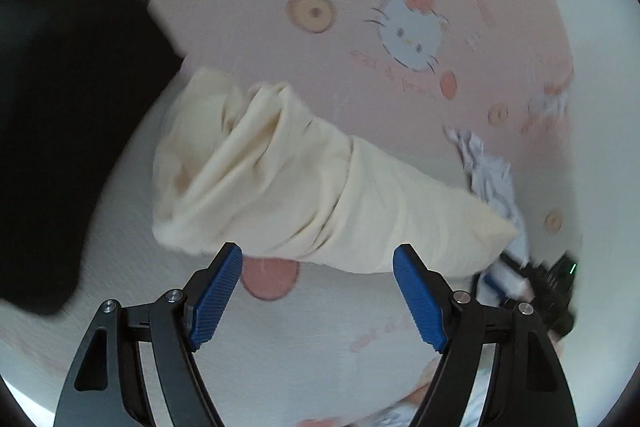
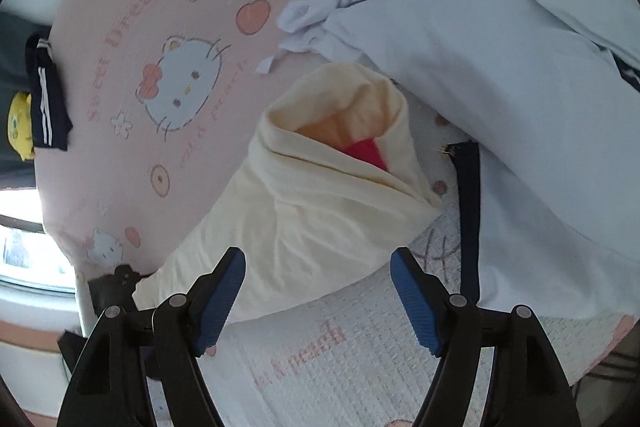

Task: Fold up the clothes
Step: 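Lay the rolled cream garment on the bed and open both grippers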

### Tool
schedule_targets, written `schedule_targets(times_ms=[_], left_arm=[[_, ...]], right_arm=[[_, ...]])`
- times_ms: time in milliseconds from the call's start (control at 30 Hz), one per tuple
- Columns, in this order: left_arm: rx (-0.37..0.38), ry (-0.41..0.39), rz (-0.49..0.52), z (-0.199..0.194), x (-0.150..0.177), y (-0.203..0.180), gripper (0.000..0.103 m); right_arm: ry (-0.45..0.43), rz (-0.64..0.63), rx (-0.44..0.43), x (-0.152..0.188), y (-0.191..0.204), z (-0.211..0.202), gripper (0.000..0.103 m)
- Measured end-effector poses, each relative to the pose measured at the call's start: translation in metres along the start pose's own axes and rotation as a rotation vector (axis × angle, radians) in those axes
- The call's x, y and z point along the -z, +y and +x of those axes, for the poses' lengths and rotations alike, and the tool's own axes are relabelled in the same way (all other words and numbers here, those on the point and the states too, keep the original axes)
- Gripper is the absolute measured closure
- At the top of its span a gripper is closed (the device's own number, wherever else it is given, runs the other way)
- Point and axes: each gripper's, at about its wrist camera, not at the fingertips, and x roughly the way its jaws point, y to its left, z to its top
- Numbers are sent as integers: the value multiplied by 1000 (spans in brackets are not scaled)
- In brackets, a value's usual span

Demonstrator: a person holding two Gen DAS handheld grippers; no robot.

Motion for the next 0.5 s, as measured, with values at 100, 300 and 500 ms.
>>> schedule_targets(times_ms=[100, 300, 500], left_arm=[[-25, -8, -33, 6, 3, 6, 26], [-138, -58, 98, -4, -13, -6, 26], [-209, -112, 170, -6, -40, -6, 26]], right_arm=[[-44, -23, 61, 1, 1, 5, 28], [-168, -369, 253, -4, 49, -19, 28], [-163, -469, 309, -20, 59, -20, 28]])
